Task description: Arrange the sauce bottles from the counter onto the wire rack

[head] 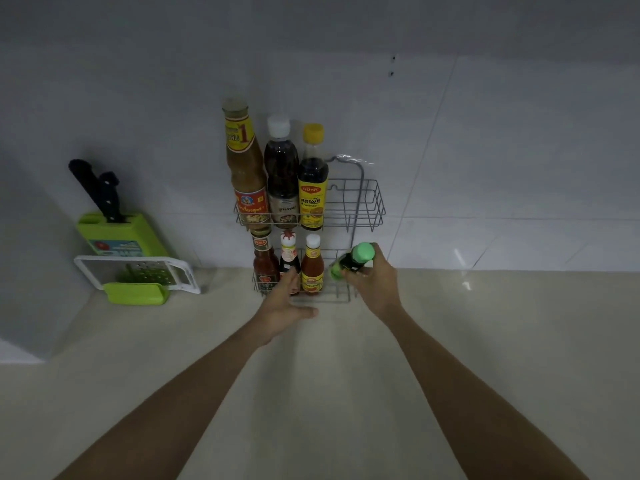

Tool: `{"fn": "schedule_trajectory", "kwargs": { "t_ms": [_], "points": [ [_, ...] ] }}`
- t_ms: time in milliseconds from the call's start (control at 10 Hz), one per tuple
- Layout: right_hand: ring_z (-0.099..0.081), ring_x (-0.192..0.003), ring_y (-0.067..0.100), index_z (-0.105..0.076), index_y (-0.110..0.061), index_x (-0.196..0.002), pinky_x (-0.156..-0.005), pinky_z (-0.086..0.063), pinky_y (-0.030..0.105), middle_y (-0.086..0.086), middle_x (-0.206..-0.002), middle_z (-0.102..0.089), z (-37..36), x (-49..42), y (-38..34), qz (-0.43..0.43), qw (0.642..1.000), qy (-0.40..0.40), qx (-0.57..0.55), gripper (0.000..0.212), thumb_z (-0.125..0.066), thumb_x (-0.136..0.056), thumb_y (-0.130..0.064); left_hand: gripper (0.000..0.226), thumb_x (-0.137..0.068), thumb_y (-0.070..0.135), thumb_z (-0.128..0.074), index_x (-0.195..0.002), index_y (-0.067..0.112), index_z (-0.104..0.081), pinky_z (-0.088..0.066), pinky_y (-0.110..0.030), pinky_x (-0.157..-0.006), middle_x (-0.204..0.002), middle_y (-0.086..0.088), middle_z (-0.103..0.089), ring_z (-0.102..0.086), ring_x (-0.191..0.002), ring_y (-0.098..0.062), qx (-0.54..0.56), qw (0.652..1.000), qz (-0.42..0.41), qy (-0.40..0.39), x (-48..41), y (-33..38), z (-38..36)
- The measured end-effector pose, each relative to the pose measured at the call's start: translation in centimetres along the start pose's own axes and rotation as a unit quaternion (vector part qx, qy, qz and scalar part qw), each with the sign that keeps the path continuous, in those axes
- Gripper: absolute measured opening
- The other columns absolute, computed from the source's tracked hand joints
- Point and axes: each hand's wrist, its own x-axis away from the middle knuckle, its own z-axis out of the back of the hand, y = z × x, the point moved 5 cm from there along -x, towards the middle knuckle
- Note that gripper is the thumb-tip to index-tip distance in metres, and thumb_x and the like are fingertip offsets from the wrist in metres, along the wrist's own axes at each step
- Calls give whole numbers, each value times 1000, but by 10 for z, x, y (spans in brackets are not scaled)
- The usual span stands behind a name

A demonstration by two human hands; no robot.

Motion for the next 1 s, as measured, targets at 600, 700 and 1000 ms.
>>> {"fn": "schedule_trajectory", "kwargs": {
  "t_ms": [600,700,1000],
  "points": [
    [-60,-105,35,-49,-15,-116,-80,-47,38,8,-114,-66,-50,-56,57,-39,939,-98,329,50,-73,-78,-36,109,-74,18,-80,-154,25,-7,-20,-14,-105,-143,26,-20,-23,-133,4,-139,990,-29,-6,-48,-45,-14],
    [-61,-106,35,-48,-16,-117,-80,-48,39,8,-115,-66,-52,-56,61,-48,931,-105,346,51,-73,-79,-38,110,-72,20,-81,-154,27,-8,-22,-17,-106,-142,23,-27,-27,-135,-2,-128,992,-18,-7,-51,-53,-16],
    [-42,-133,33,-17,-12,-150,-102,-43,47,14,-145,-45,-56,-37,59,-54,950,-135,278,102,-79,-73,-37,95,-82,8,-68,-154,23,-9,-27,-20,-104,-155,0,-33,-34,-140,-22,-163,986,-25,7,-44,-38,-18]
  ]
}}
